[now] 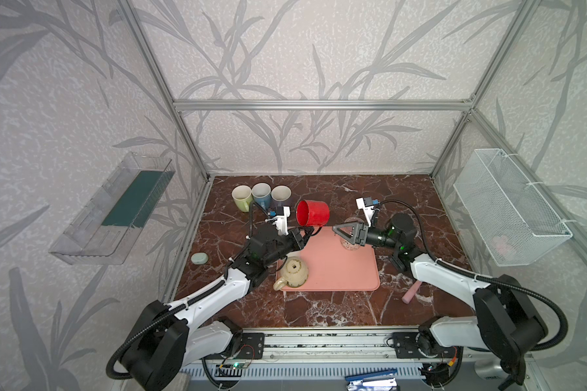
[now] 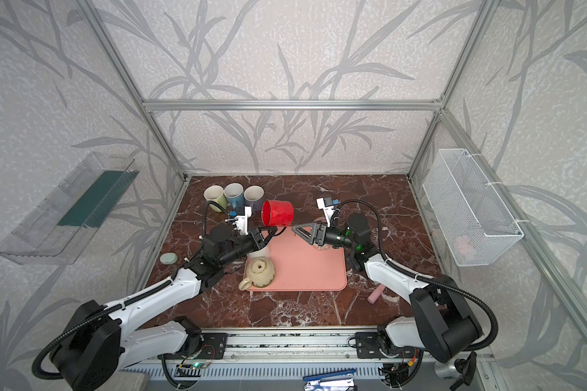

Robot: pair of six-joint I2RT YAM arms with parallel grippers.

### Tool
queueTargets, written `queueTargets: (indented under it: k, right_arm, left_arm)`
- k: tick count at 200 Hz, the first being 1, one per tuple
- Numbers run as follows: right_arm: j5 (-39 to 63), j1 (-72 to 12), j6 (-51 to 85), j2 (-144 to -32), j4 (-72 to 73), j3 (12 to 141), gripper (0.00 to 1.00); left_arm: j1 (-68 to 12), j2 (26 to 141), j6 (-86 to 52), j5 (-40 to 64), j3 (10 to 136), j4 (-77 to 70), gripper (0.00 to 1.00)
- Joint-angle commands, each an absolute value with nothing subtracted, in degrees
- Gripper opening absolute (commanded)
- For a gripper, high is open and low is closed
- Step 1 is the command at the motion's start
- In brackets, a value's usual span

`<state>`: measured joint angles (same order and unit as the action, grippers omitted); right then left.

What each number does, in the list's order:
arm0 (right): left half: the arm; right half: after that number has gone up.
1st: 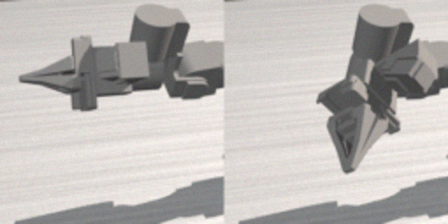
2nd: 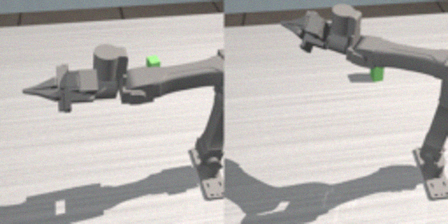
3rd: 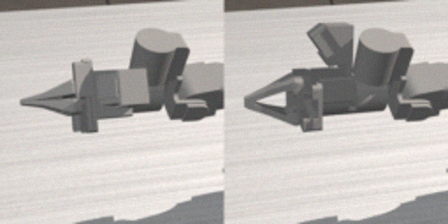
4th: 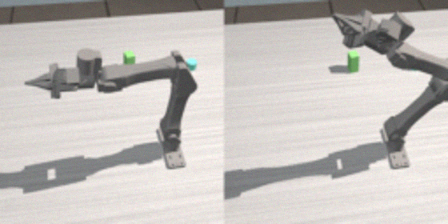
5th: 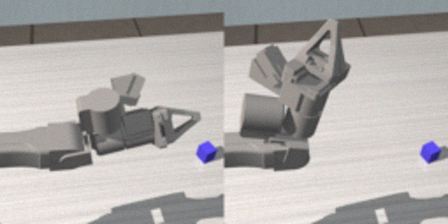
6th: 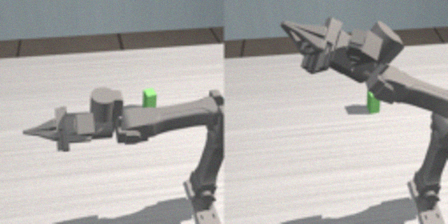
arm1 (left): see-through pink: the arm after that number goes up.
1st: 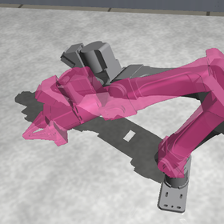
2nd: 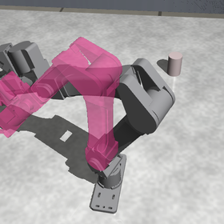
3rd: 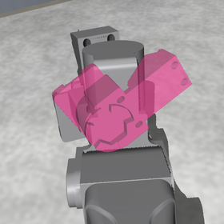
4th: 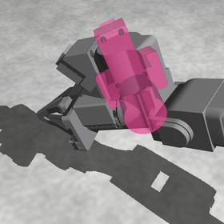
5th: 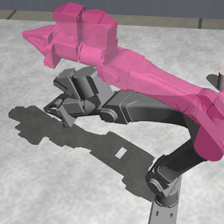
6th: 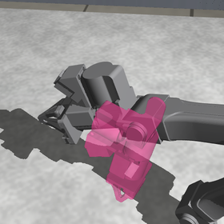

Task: Turn the mug right side up
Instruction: Place the mug at the top-center of the table.

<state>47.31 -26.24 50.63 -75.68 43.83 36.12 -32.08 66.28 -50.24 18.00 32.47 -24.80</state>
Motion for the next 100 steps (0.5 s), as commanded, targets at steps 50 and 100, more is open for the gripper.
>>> queueTargets:
  k: [50,100]
  right_arm:
    - [41.85,-26.08,37.15,-65.31,22.62,35.0,0.73]
    - [39.43,-26.05,32.44,-60.59,16.14,34.12,0.73]
  left_arm:
    - [-30.26,68.44,-43.77,12.74,43.98,-11.21,0.0]
    - [-29.37,74.11,-38.5,9.14,54.96,3.05,0.0]
